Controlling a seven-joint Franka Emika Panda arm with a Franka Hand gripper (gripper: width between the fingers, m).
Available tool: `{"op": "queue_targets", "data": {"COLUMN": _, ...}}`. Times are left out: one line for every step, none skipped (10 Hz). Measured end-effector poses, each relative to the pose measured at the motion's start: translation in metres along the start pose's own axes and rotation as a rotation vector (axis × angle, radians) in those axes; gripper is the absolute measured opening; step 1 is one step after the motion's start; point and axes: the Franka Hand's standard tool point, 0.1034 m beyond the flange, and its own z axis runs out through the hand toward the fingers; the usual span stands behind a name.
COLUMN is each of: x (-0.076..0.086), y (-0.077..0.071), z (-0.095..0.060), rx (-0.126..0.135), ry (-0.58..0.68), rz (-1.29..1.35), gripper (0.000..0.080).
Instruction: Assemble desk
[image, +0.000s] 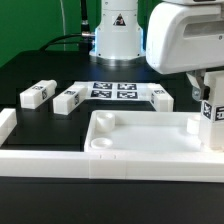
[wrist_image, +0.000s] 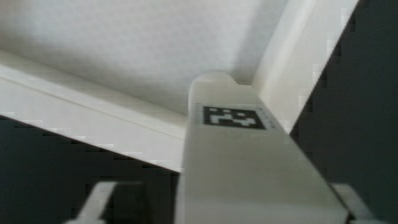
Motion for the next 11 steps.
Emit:
{"op": "queue_targets", "data": {"x": 0.0000, "y": 0.0001, "z": 0.0000, "rx": 0.000, "ry": 0.000, "rz": 0.004, "gripper": 0.0288}}
{"op": "queue_targets", "data": {"x": 0.0000, "y": 0.0001, "z": 0.0001, "rx": 0.000, "ry": 0.000, "rz": 0.027, "gripper": 0.0288}}
{"op": "queue_targets", "data": {"x": 0.0000, "y": 0.0001, "z": 0.0001, "rx": 0.001, "ry": 0.000, "rz": 0.037, "gripper": 0.0288}}
{"op": "queue_targets", "data": {"x": 0.0000, "y": 0.0000, "z": 0.0002, "rx": 0.001, "ry": 0.000, "rz": 0.119, "gripper": 0.0288}}
{"op": "queue_targets", "data": {"x": -0.0001, "y": -0.0001, "z": 0.0003, "rx": 0.001, "ry": 0.000, "rz": 0.198, "gripper": 0.0288}}
{"op": "queue_targets", "data": {"x": -0.0001, "y": -0.0001, "z": 0.0003, "rx": 0.001, "ry": 0.000, "rz": 0.261, "gripper": 0.0288}}
{"op": "queue_targets", "data": {"x": 0.0000, "y": -0.0007, "z": 0.0005, "rx": 0.002, "ry": -0.001, "rz": 0.352, "gripper": 0.0288}}
{"op": "queue_targets", "data": {"x": 0.0000, "y": -0.0010, "z": 0.0010, "rx": 0.003, "ry": -0.001, "rz": 0.463, "gripper": 0.0288}}
{"op": "queue_targets", "data": {"x": 0.0003, "y": -0.0002, "z": 0.0010, "rx": 0.008, "ry": 0.001, "rz": 0.547, "gripper": 0.0289}}
{"op": "queue_targets", "data": {"x": 0.0006, "y": -0.0002, "z": 0.0012, "rx": 0.017, "ry": 0.004, "rz": 0.640, "gripper": 0.0289}}
{"op": "queue_targets", "data": {"x": 0.0005, "y": 0.0001, "z": 0.0015, "rx": 0.028, "ry": 0.003, "rz": 0.734, "gripper": 0.0290}}
